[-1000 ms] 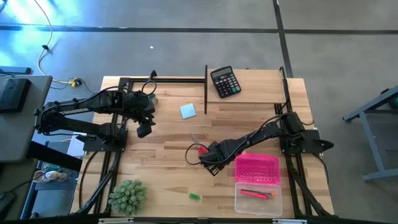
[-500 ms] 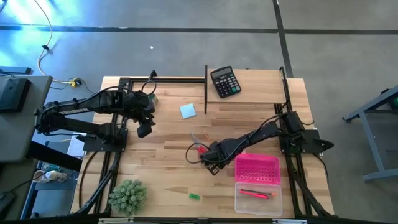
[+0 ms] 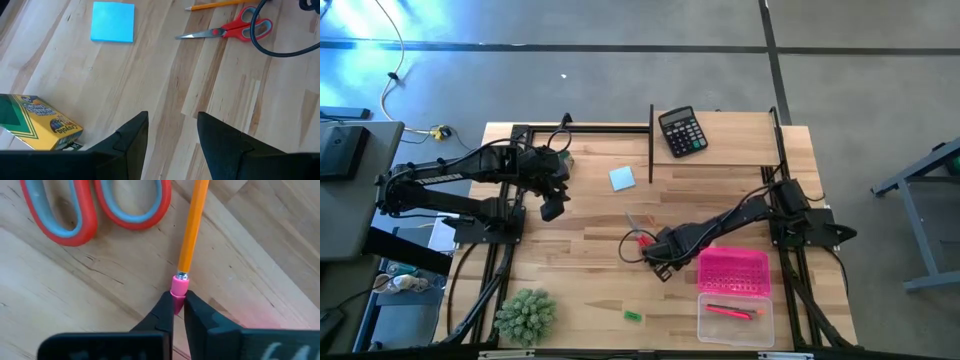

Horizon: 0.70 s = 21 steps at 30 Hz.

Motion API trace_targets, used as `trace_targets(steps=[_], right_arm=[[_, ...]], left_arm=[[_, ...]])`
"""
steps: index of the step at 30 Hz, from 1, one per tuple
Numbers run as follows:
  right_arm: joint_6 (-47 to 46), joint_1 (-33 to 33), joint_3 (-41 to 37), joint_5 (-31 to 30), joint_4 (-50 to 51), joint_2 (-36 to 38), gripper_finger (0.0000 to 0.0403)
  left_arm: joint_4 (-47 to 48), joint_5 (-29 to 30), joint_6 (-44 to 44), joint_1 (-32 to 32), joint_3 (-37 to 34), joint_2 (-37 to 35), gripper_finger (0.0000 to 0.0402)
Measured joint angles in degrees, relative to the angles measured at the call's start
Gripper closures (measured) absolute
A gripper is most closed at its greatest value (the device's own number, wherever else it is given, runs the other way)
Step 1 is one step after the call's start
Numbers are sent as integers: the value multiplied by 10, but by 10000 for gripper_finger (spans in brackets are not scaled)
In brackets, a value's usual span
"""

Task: Pack school essentials
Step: Put the yellow pencil into the supply box

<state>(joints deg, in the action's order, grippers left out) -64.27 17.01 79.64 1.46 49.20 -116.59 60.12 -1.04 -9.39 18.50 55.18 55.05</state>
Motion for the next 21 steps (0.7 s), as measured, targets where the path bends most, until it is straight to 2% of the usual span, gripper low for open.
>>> trace_targets(steps=[7, 15, 21], right_arm=[[-16, 17, 0, 4, -1, 19, 393], [-39, 41, 0, -28, 3, 58, 393], [-43, 69, 0, -87, 6, 106, 393]], left_arm=[[0, 0, 0, 0, 0, 0, 243], [-1, 1, 1, 0, 0, 0, 243], [-2, 2, 1, 0, 0, 0, 243]])
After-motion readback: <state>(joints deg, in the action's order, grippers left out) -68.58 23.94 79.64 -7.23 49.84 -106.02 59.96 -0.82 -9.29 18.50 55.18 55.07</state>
